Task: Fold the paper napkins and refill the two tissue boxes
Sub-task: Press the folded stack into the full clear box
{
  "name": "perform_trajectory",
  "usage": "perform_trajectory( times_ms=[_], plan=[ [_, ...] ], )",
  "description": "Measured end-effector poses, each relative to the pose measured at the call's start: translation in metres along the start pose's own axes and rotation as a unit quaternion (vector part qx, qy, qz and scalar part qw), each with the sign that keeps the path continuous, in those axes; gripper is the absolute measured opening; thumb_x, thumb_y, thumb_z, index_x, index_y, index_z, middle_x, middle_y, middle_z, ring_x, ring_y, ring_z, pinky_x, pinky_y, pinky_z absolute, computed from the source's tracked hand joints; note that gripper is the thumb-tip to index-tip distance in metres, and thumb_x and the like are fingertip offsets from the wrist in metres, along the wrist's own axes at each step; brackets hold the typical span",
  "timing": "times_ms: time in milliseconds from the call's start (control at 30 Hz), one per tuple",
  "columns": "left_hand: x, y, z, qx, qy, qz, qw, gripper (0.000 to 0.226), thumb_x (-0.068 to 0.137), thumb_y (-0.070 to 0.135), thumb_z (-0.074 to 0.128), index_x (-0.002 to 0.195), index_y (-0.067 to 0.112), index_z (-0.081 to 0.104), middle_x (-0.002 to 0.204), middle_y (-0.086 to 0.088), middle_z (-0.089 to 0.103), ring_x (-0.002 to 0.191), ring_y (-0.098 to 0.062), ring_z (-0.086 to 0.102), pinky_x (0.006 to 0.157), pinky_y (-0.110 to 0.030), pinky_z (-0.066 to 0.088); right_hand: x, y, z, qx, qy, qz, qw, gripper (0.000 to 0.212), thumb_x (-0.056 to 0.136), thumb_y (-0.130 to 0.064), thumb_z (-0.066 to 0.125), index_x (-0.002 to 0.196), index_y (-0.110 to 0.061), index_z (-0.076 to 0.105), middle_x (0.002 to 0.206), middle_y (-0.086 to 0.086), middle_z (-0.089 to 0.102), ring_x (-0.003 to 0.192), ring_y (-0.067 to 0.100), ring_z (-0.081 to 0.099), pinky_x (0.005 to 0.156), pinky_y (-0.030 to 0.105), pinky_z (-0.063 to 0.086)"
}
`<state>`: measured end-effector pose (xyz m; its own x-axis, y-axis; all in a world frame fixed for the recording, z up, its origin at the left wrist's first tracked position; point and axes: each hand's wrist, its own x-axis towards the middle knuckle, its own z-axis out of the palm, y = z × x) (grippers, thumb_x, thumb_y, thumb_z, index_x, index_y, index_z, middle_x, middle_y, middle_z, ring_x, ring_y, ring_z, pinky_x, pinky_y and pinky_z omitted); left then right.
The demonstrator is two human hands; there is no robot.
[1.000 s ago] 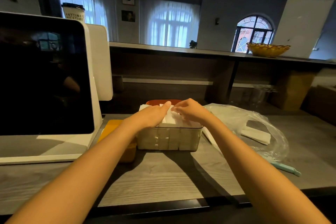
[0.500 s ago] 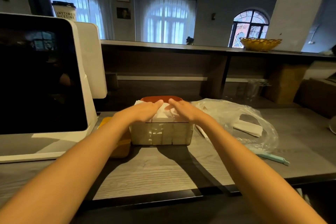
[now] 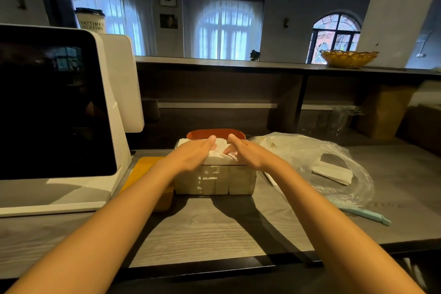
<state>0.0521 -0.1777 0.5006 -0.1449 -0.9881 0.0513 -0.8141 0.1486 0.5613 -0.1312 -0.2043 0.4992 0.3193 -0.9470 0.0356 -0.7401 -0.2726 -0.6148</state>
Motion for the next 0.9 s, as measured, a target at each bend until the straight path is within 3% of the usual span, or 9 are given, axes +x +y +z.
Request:
perform_trajectory(
  times_ms=[67, 133, 300, 467, 533, 600, 700, 800, 900],
  plan=[
    [-0.001, -0.001, -0.005, -0.051, 0.062, 0.015, 0.997, 0.058, 0.109, 0.048, 0.012, 0.143, 0.024, 0.052, 0.15, -0.005, 0.049, 0.129, -0.019, 0.048, 0.103, -0.034, 0.033, 0.002, -0.001, 0.0, 0.025, 0.051, -0.015, 0.998, 0.065, 0.107, -0.051, 0.013, 0.123, -0.018, 0.067, 0.137, 0.008, 0.057, 0.108, 0.015, 0.052, 0.091, 0.028, 0.038],
    [-0.003, -0.002, -0.007, -0.066, 0.126, 0.024, 0.99, 0.055, 0.11, 0.043, 0.016, 0.136, 0.019, 0.058, 0.145, -0.006, 0.054, 0.122, -0.017, 0.05, 0.094, -0.029, 0.031, 0.007, -0.003, 0.001, 0.032, 0.081, -0.039, 0.995, 0.061, 0.108, -0.048, 0.017, 0.125, -0.017, 0.066, 0.136, 0.006, 0.057, 0.107, 0.011, 0.049, 0.092, 0.027, 0.034],
    [-0.006, -0.009, -0.009, -0.047, 0.191, -0.011, 0.98, 0.061, 0.109, 0.044, 0.017, 0.121, 0.011, 0.068, 0.125, -0.009, 0.066, 0.099, -0.014, 0.054, 0.088, -0.031, 0.037, 0.02, -0.022, 0.01, 0.042, 0.031, -0.105, 0.993, 0.062, 0.108, -0.047, 0.017, 0.121, -0.015, 0.068, 0.136, 0.006, 0.058, 0.112, 0.011, 0.05, 0.096, 0.029, 0.035],
    [-0.005, -0.017, -0.017, -0.011, 0.152, -0.018, 0.988, 0.056, 0.11, 0.039, 0.014, 0.132, 0.01, 0.057, 0.131, -0.013, 0.063, 0.117, -0.03, 0.059, 0.101, -0.046, 0.046, 0.03, -0.038, 0.021, 0.006, -0.024, -0.102, 0.994, 0.064, 0.107, -0.05, 0.016, 0.123, -0.014, 0.067, 0.13, 0.007, 0.063, 0.108, 0.014, 0.055, 0.1, 0.031, 0.041],
    [-0.006, -0.017, -0.018, -0.039, 0.173, -0.008, 0.984, 0.059, 0.109, 0.043, 0.015, 0.128, 0.012, 0.061, 0.131, -0.01, 0.063, 0.115, -0.024, 0.059, 0.1, -0.04, 0.045, 0.031, -0.035, 0.019, 0.056, -0.004, -0.098, 0.994, 0.065, 0.107, -0.051, 0.016, 0.124, -0.013, 0.066, 0.128, 0.006, 0.064, 0.111, 0.016, 0.058, 0.098, 0.032, 0.044],
    [-0.008, -0.014, -0.018, -0.065, 0.192, 0.017, 0.979, 0.061, 0.108, 0.048, 0.017, 0.128, 0.015, 0.064, 0.133, -0.006, 0.063, 0.117, -0.018, 0.056, 0.096, -0.031, 0.038, 0.029, -0.029, 0.011, 0.125, 0.073, -0.084, 0.986, 0.063, 0.107, -0.05, 0.017, 0.12, -0.015, 0.068, 0.119, 0.001, 0.066, 0.11, 0.017, 0.06, 0.094, 0.032, 0.046],
    [-0.016, -0.001, -0.015, -0.04, 0.116, 0.082, 0.989, 0.056, 0.109, 0.047, 0.018, 0.139, 0.02, 0.057, 0.144, -0.002, 0.055, 0.123, -0.009, 0.048, 0.099, -0.027, 0.033, 0.019, -0.016, -0.002, 0.174, 0.186, -0.056, 0.965, 0.059, 0.108, -0.044, 0.019, 0.107, -0.017, 0.072, 0.107, -0.004, 0.065, 0.097, 0.01, 0.059, 0.082, 0.025, 0.043],
    [-0.023, 0.018, -0.008, 0.077, 0.009, 0.108, 0.991, 0.049, 0.111, 0.037, 0.019, 0.151, 0.02, 0.041, 0.158, -0.004, 0.04, 0.141, -0.018, 0.037, 0.114, -0.034, 0.029, 0.012, -0.002, -0.006, 0.171, 0.2, -0.027, 0.964, 0.062, 0.108, -0.046, 0.017, 0.095, -0.02, 0.072, 0.111, 0.003, 0.068, 0.098, 0.013, 0.059, 0.09, 0.031, 0.042],
    [-0.024, 0.028, -0.005, 0.106, -0.047, 0.065, 0.991, 0.05, 0.111, 0.039, 0.017, 0.156, 0.024, 0.029, 0.163, -0.002, 0.03, 0.148, -0.023, 0.03, 0.12, -0.037, 0.023, 0.002, 0.007, -0.01, 0.189, 0.208, -0.006, 0.96, 0.063, 0.107, -0.048, 0.016, 0.093, -0.022, 0.071, 0.117, 0.006, 0.069, 0.104, 0.017, 0.06, 0.097, 0.037, 0.045]
  ],
)
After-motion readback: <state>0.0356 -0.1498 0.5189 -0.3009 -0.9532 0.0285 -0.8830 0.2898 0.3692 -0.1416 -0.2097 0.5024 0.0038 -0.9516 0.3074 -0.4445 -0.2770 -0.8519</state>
